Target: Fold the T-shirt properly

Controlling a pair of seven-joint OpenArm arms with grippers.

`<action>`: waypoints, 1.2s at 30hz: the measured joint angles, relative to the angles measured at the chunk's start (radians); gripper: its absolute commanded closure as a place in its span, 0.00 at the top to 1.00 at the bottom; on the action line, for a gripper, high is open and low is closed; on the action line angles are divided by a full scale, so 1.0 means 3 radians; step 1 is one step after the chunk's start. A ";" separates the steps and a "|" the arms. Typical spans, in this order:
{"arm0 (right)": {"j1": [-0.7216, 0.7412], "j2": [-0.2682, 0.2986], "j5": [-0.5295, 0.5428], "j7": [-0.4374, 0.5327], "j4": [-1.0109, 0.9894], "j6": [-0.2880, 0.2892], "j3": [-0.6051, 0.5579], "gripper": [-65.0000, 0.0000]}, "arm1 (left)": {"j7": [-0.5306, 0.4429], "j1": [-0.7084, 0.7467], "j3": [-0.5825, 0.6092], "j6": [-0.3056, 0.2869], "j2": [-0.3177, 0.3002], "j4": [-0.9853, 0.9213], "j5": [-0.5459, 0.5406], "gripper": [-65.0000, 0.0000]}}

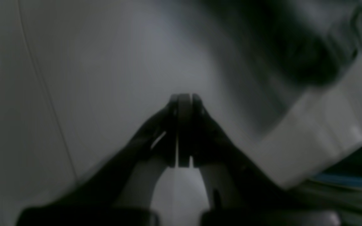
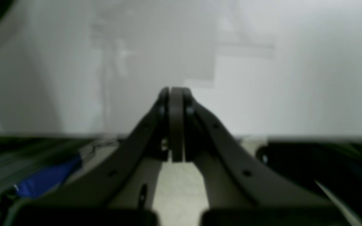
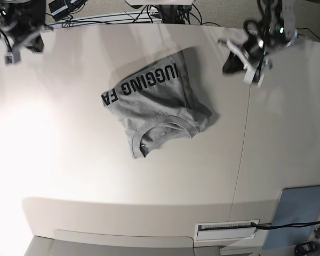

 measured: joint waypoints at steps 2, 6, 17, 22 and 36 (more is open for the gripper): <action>-0.0179 -0.0112 0.0003 -0.0005 0.0001 0.0154 0.0181 0.00 | -0.0023 0.0240 -0.0122 -0.0088 0.0000 0.0008 -0.0113 0.00; -0.0454 -0.0458 -0.0172 -0.0189 0.0008 0.0469 0.0409 0.00 | -0.0019 0.0745 -0.0256 -0.0230 0.0000 0.0011 -0.0196 0.00; -0.0589 -0.0961 -0.0888 -0.0169 -0.0772 0.0519 0.0421 0.00 | -0.0086 0.1364 -0.0249 -0.0275 0.0001 -0.0458 0.0013 0.12; -0.0301 -0.0890 -0.1400 0.0131 -0.1706 0.0657 0.0422 0.00 | -0.0365 0.1104 -0.0253 -0.0501 0.0000 -0.1333 0.0031 0.17; 0.1029 -0.0075 -0.2340 0.1778 -0.4297 0.0640 0.0169 0.00 | -0.0899 -0.0354 -0.0258 -0.0604 0.0018 -0.3894 0.0665 0.17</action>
